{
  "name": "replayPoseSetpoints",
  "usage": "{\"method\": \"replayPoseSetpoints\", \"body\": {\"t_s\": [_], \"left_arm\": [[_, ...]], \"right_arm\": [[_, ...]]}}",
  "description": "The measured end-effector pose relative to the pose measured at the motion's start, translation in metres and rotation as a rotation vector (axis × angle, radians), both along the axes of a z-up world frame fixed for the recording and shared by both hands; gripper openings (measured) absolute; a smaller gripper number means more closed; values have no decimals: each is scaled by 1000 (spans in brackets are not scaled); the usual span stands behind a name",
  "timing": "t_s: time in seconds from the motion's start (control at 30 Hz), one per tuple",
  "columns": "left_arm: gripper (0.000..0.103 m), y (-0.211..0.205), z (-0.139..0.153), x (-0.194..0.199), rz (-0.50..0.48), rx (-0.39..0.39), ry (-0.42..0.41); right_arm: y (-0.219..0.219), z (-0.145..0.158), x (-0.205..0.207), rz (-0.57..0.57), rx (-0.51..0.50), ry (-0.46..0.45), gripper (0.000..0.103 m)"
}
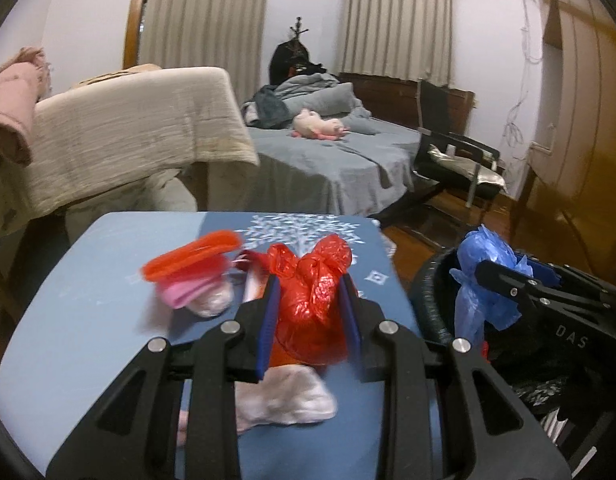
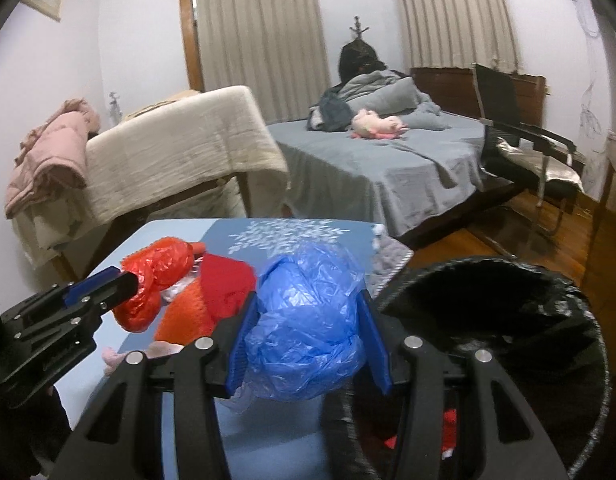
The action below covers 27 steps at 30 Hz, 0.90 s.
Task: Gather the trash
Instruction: 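Move both bags over the trash bin and open both tools to drop them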
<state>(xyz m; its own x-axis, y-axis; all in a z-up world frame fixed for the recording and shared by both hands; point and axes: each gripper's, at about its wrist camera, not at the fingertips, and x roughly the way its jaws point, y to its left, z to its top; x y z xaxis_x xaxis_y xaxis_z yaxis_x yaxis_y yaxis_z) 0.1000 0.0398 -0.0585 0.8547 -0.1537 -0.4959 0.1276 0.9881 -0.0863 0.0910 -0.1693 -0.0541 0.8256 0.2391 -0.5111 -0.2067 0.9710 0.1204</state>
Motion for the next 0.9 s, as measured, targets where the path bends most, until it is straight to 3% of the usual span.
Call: {"method": "replayPoseSetpoints", "body": {"t_s": [0.9], "left_arm": [[29, -157, -14, 29, -315, -13, 23]], "right_arm": [[-158, -20, -20, -346, -32, 37, 50]]}}
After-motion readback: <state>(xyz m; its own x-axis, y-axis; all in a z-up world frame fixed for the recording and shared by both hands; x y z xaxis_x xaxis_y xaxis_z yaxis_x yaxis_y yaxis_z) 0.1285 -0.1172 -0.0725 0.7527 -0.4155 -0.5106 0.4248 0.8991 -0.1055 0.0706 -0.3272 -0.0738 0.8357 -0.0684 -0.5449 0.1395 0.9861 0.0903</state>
